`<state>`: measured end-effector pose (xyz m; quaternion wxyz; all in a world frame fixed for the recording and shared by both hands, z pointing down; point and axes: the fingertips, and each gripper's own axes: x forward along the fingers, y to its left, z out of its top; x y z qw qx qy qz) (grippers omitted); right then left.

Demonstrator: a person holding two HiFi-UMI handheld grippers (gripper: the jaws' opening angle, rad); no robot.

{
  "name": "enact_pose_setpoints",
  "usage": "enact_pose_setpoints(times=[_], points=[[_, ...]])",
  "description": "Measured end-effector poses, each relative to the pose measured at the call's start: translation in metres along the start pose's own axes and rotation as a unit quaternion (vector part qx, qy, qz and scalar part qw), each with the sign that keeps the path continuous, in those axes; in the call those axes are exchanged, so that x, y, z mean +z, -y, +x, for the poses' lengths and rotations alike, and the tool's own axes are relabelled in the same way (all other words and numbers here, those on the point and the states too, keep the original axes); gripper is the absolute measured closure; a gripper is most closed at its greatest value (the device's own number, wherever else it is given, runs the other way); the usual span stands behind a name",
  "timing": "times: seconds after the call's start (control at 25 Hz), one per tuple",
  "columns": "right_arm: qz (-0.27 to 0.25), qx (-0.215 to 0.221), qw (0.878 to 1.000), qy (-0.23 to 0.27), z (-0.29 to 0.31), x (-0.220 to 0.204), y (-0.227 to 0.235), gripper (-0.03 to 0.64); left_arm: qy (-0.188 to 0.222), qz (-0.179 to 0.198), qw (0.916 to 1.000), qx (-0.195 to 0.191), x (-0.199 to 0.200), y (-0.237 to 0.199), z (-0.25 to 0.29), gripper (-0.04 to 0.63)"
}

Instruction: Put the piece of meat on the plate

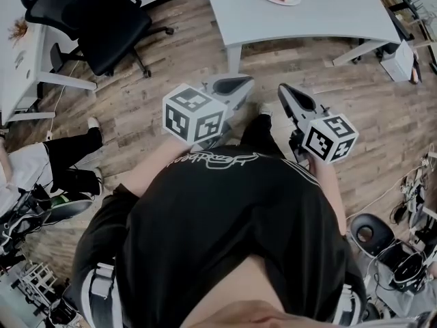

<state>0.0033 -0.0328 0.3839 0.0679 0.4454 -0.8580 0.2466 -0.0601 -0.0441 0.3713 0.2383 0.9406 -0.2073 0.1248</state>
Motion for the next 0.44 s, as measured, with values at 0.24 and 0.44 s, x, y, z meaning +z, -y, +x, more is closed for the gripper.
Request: enact_pose_setpoints(times=[0.24,0.44], points=[[0.007,-0.006,1.0,-0.001,-0.005,-0.004,0.004,0.606,-0.007,-0.001,1.0,0.0,-0.003,-0.001,0.004,0.588],[0.01,-0.011,1.0,-0.003,-0.004,-0.01,0.011,0.606,-0.013,-0.01,0.9999,0.005,-0.011,-0.006,0.011,0.588]])
